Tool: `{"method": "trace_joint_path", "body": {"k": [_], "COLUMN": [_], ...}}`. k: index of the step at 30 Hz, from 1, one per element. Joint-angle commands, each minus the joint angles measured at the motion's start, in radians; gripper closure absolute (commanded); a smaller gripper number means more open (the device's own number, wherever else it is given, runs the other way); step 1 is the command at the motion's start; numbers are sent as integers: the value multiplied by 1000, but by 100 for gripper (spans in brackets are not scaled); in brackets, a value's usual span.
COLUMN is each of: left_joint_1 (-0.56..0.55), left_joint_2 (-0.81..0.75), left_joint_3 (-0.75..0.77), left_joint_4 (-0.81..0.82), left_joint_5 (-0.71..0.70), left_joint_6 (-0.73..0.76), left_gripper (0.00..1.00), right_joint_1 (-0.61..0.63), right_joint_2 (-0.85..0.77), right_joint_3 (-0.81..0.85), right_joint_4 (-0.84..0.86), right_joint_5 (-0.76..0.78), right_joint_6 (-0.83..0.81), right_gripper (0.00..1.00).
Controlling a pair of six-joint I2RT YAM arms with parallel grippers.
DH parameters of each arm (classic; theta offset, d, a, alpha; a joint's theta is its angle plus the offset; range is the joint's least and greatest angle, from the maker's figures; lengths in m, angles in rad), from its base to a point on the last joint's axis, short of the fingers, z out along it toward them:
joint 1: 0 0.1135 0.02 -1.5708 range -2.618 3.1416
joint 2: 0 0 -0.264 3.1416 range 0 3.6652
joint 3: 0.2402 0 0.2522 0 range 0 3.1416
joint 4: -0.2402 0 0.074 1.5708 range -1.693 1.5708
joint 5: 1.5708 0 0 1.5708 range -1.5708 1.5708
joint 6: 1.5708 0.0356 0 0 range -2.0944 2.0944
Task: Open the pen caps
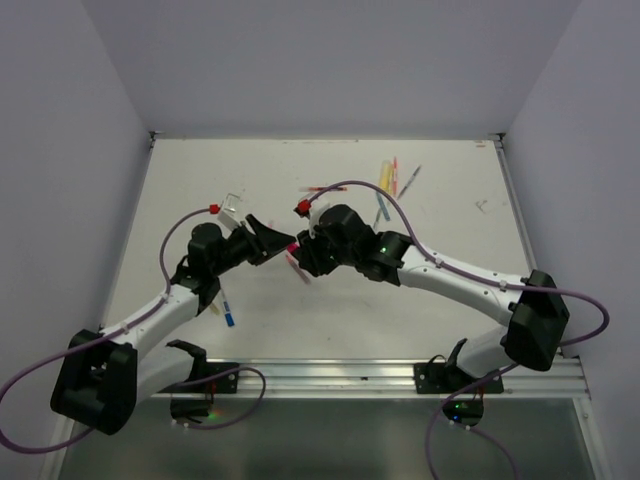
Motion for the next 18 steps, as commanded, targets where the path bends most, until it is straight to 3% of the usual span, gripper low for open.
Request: {"method": "trace_joint_path", "body": {"k": [1, 7, 18], "left_joint_1": [-7, -9, -10], "left_joint_2": [-3, 0, 22], "left_joint_3": [-22, -24, -24], "left_joint_4": [72, 96, 122], "left_joint_5": [-2, 9, 26], "left_joint_6": [-38, -69, -91], "left_gripper": [49, 61, 61], "right_joint_1": [-5, -7, -15], "right_joint_2": [8, 11, 28], "right_joint_3": [36, 19, 4], "right_joint_4": [8, 40, 77], "right_joint_5": [-2, -2, -5], "right_joint_6": [-20, -17, -11], "right_gripper": [100, 100, 100]}}
